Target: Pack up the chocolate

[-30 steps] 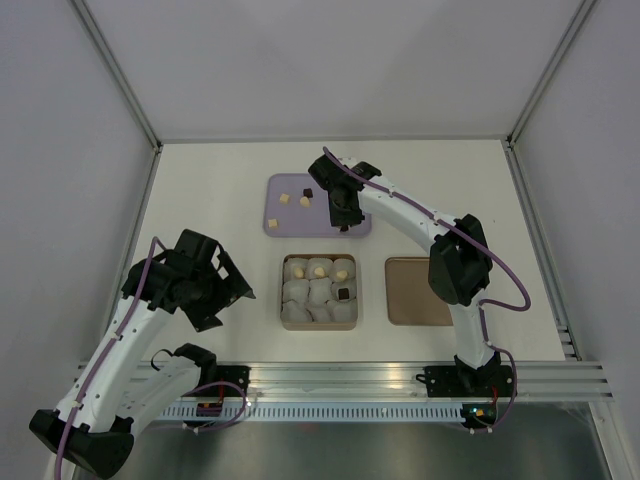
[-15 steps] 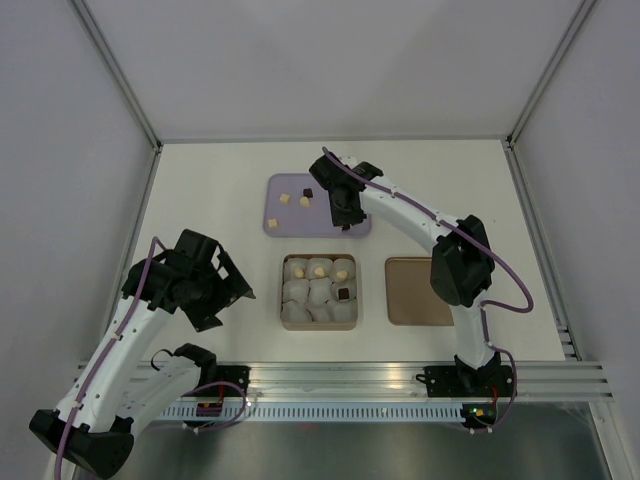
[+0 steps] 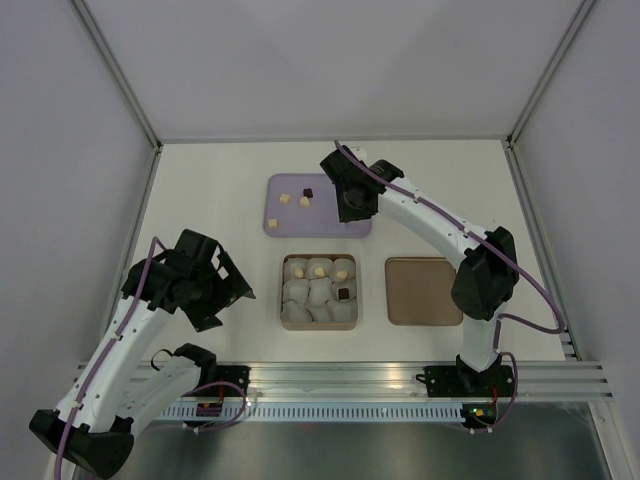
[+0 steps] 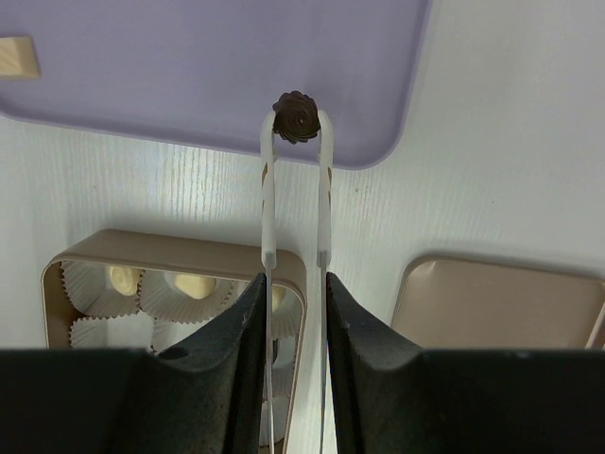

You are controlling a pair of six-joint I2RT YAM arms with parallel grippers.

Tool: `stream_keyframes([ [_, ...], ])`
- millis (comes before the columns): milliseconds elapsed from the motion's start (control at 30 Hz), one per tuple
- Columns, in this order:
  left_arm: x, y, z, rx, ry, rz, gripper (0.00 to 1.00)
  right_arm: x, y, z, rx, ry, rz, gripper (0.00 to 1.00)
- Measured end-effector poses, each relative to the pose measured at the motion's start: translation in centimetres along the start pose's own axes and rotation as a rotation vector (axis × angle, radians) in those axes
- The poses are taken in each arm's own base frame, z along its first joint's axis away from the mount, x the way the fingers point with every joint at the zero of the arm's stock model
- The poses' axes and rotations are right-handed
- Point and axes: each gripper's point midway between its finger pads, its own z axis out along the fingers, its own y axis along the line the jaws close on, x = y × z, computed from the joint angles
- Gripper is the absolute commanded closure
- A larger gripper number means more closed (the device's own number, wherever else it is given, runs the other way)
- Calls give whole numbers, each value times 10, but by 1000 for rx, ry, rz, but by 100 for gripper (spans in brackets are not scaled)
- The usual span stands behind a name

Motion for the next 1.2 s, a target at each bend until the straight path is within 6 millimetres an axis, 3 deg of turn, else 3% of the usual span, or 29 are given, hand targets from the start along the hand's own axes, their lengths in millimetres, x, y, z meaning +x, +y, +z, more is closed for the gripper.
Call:
stream_keyframes([
  [200, 0, 0, 0, 3, -2, 0, 0, 5, 5, -15, -30, -9, -17, 85],
  [367, 0, 0, -1, 4, -2, 0, 0, 19, 27, -49, -100, -33, -67, 85],
  [533, 0, 0, -1, 5, -3, 0, 1, 50, 50, -91, -202, -44, -112, 85],
  [633, 0, 0, -1, 7, -4, 0, 0, 77, 56, -105, -243, -20, -133, 85],
  [900, 0, 0, -3, 20, -12, 1, 1, 134, 68, -111, -270, 59, -197, 85],
  [1200, 0, 0, -5, 34, -20, 1, 0, 155, 81, -109, -277, 84, -232, 85],
])
